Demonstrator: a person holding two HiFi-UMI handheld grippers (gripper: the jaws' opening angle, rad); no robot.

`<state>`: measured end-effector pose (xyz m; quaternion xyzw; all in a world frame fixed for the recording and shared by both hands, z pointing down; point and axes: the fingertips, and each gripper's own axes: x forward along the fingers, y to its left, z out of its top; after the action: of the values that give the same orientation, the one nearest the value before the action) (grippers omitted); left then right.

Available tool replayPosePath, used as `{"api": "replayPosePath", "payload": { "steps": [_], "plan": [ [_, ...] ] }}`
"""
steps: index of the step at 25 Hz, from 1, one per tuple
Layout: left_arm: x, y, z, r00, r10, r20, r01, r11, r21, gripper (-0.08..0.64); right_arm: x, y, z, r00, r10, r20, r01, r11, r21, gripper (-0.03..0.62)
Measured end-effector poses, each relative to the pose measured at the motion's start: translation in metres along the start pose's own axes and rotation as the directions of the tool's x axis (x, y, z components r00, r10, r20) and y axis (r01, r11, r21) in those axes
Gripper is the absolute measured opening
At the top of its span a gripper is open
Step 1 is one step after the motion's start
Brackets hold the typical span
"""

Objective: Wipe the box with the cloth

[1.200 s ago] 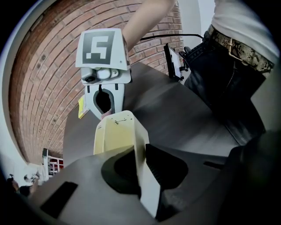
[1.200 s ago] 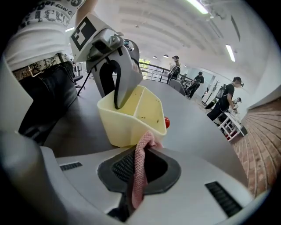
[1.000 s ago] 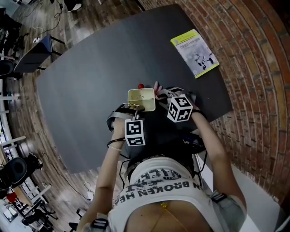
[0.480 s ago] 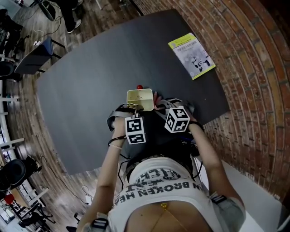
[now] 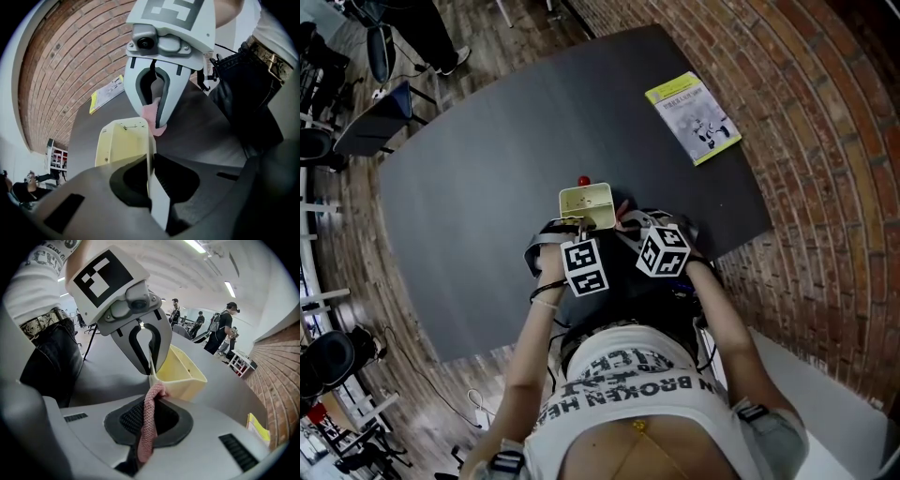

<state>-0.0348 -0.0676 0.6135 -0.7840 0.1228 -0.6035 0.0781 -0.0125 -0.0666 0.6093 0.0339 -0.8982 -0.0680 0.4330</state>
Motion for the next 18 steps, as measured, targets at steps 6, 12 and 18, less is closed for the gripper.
{"api": "replayPosePath", "payload": {
  "steps": [6,12,18],
  "plan": [
    [-0.002,0.001,0.005,1.000,-0.018,0.004,0.018,0.983,-0.184,0.029,-0.002,-0.003,0.003,0.999,-0.041,0.027,0.039,0.997,0.061,0.017],
    [-0.007,-0.004,0.011,1.000,-0.021,0.011,0.024,0.899,-0.437,0.031,-0.005,-0.002,0.007,0.996,-0.063,0.062,0.055,0.990,0.130,0.017],
    [-0.010,-0.004,0.021,0.996,0.025,0.087,0.026,0.838,-0.546,0.036,-0.004,0.001,0.008,0.994,-0.073,0.079,0.060,0.986,0.154,0.017]
  ]
}}
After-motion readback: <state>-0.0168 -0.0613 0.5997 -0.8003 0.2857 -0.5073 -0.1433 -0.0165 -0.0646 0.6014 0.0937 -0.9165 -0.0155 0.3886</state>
